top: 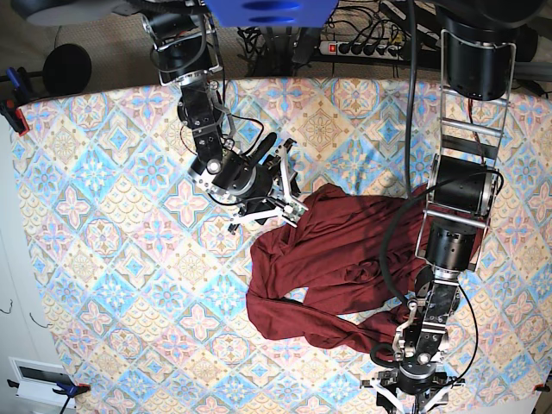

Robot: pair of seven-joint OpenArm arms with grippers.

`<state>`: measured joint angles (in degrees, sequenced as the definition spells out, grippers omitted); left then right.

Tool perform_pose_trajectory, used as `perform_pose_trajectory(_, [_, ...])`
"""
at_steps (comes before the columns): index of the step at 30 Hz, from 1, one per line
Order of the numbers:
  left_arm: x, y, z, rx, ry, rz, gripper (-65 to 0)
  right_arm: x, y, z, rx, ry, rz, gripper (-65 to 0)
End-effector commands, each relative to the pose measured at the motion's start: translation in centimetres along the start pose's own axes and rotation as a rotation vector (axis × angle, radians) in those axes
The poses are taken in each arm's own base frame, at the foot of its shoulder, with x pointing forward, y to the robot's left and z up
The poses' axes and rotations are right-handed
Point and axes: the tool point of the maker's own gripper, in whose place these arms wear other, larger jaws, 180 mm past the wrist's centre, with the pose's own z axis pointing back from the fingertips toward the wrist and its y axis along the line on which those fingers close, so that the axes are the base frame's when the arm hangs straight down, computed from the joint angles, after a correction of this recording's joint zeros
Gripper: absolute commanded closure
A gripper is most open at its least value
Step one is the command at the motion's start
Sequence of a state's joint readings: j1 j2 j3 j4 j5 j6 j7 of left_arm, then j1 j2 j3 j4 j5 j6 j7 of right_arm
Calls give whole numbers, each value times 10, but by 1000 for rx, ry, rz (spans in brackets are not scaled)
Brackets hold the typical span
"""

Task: Layout the t-shirt on the table in an organized manner, then fold the t-shirt properly
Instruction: 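Grasp the shirt hem with the left gripper and drag it across the table, then grasp the shirt with both grippers and spread it apart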

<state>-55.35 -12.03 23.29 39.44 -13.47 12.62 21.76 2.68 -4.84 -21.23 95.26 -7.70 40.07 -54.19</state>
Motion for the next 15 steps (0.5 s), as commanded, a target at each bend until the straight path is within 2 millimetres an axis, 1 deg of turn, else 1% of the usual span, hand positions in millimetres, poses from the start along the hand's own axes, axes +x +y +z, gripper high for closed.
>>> perform_pose_trajectory(1, [31, 11, 1, 21, -77, 31, -355, 18, -7, 4, -17, -52, 11, -211])
perform_pose_trajectory(3, [19, 10, 4, 13, -58, 54, -357, 18, -2, 2, -5, -48, 19, -211])
perform_pose_trajectory(4, [1, 3, 9, -4, -10, 54, -359, 19, 3, -1, 10, -45, 30, -211])
perform_pose_trajectory(5, [-12, 3, 16, -13, 26, 49, -361, 21, 6, -1, 16, -47, 39, -211])
perform_pose_trajectory(6, [-16, 4, 24, -25, 41, 40, -362, 21, 9, -3, 24, -44, 45, -211])
perform_pose_trajectory(7, [-27, 0, 33, -42, 64, 35, -362, 21, 11, -3, 29, -43, 48, -211])
perform_pose_trajectory(8, [-39, -7, 44, -65, 83, 31, -363, 19, 12, -5, 34, -37, 47, -211])
perform_pose_trajectory(10, [-50, -21, 63, -106, 89, 28, -363, 17, 14, -8, 44, -29, 42, -211])
perform_pose_trajectory(11, [-62, -24, 73, -121, 104, 21, -363, 21, 11, -9, 40, -36, 43, -211])
perform_pose_trajectory(12, [-71, -22, 82, -127, 122, 8, -363, 27, 8, -11, 38, -42, 45, -211])
perform_pose_trajectory(15, [-101, -22, 108, -149, 191, -18, -363, 29, 11, -16, 54, -37, 33, -211])
